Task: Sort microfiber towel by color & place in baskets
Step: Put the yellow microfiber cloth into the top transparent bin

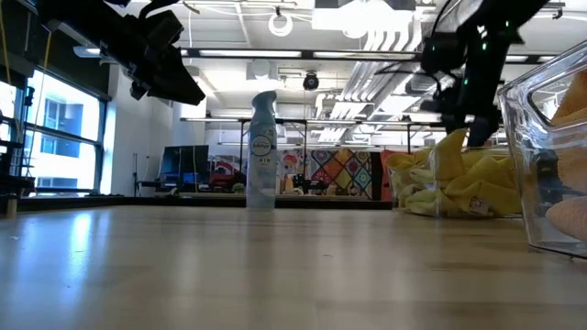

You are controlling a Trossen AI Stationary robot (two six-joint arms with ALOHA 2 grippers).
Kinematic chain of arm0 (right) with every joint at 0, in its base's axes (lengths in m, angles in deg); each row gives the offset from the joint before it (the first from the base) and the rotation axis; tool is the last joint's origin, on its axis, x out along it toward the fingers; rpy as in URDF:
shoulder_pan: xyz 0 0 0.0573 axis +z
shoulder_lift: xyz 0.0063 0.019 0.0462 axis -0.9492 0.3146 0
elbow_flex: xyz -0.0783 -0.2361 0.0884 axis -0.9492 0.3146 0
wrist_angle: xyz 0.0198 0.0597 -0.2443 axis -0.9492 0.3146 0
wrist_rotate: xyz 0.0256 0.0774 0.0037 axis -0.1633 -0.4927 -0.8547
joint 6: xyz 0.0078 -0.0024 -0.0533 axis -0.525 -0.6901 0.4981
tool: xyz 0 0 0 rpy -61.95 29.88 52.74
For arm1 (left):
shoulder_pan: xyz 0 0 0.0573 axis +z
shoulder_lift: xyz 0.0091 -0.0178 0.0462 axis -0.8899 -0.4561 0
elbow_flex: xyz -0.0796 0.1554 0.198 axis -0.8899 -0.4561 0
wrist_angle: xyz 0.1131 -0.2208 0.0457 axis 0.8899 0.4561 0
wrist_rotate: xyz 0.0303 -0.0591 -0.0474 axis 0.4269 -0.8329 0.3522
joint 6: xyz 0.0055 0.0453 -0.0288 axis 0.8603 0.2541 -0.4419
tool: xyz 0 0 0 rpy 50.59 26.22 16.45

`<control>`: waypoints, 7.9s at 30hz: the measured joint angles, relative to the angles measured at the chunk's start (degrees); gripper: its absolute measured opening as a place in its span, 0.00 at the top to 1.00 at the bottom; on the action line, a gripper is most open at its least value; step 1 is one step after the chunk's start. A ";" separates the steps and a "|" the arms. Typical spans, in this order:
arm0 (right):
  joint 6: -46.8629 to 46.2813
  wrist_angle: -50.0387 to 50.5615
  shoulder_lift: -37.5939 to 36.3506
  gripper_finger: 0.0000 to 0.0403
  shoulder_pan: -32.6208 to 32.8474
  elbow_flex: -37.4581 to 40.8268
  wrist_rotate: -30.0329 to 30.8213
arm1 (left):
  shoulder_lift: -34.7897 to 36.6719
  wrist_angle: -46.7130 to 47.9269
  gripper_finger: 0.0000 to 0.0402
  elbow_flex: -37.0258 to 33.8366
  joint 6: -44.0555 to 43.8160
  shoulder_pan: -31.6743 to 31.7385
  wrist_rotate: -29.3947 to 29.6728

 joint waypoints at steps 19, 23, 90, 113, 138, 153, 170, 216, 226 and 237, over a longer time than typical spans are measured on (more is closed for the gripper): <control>2.87 -4.11 1.69 0.61 0.17 0.49 -2.17 | 0.00 0.00 0.74 0.00 -0.45 0.01 0.00; 3.17 2.32 -1.39 0.61 0.64 -5.35 -0.84 | -0.02 -0.02 0.74 0.00 -0.43 0.01 0.00; -1.73 1.31 21.97 0.61 16.40 -7.23 1.94 | -0.02 -0.02 0.74 0.00 -0.91 -0.02 -1.49; -5.02 7.93 -1.09 0.61 20.45 -7.23 6.03 | -0.02 0.00 0.74 0.00 -0.91 -0.02 -2.49; 0.01 -27.66 -21.12 0.61 53.83 19.32 13.73 | -7.03 -1.05 0.74 0.02 1.59 -0.04 -2.51; 6.08 -28.12 -21.11 0.61 53.91 19.33 14.11 | -12.31 -1.25 0.82 4.90 3.08 -8.08 3.39; 8.03 -29.09 -21.04 0.61 53.91 19.33 16.18 | -12.59 4.59 0.97 11.37 -4.24 -19.81 10.58; 3.28 -23.96 -20.91 0.61 53.89 19.33 15.70 | -44.22 56.98 0.70 44.16 -65.92 -52.58 -21.22; 2.43 -24.28 -20.91 0.61 53.89 19.33 15.66 | -44.21 50.95 0.70 36.06 -63.59 -60.20 -21.64; 2.87 -24.38 -20.91 0.61 53.89 19.33 15.68 | -44.22 45.97 0.86 26.61 -60.37 -57.19 -24.52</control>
